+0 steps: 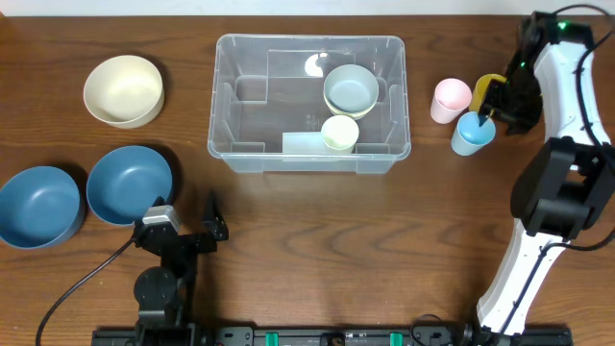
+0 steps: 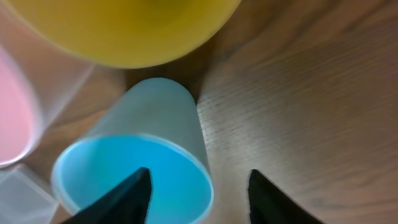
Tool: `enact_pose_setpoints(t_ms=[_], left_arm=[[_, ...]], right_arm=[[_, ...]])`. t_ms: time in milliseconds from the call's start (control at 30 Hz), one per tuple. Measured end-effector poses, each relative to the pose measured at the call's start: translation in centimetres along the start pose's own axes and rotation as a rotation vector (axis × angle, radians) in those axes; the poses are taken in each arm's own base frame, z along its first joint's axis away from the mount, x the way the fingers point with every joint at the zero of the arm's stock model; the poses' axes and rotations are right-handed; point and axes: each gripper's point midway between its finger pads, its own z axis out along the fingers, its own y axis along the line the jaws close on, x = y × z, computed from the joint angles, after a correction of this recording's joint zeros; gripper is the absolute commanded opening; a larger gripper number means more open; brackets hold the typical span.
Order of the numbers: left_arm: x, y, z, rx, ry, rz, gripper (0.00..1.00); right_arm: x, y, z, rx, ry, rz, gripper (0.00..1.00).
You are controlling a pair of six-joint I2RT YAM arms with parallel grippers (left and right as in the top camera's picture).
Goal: Pack container
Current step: 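Grasp the light-blue cup with the right gripper, then lift the light-blue cup toward the bin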
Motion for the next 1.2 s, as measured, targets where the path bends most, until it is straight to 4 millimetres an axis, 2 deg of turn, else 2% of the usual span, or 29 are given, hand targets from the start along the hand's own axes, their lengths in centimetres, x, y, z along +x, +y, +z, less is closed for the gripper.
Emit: enact_pose_setpoints(t_ms=[133,267,567,700,833,967,1033,1133,1200], left_arm=[[0.0,0.0,0.0,0.000,0.000,0.000,0.98],[0.0,0.0,0.0,0.000,0.000,0.000,0.98],[0.0,0.0,0.0,0.000,0.000,0.000,0.98],[0.0,0.0,0.0,0.000,0.000,0.000,0.98],[0.0,0.0,0.0,0.000,0.000,0.000,0.98],[0.0,0.0,0.0,0.000,0.000,0.000,0.98],[0.0,0.0,0.0,0.000,0.000,0.000,0.98],[0.0,0.0,0.0,0.000,0.000,0.000,0.98],[0.0,0.0,0.0,0.000,0.000,0.000,0.98]], right_arm=[[0.4,-0.1,1.8,0.006,0.022,0.004,0.19],[0.7,-0.2,2.4,0.009,0.032,0.007,0.03],[1.4,-0.3,2.1,0.010,0.056,0.010,0.01],[2.1,-0.5,1.1,0.015,0.064,0.010,0.01],[3.2,-0.5,-2.6,0.004,0.013,0.000,0.01],[4.9,0.3,-9.4,-0.034,-0.122,-0.037,0.01],[6.0,1.4,-13.5,-0.065,-0.223,-0.074,0.01],[8.0,3.7,-17.8,-0.112,-0.337,-0.149,0.01],[9.2,5.4,-19.2,-0.130,-0.368,-0.202,0.01]])
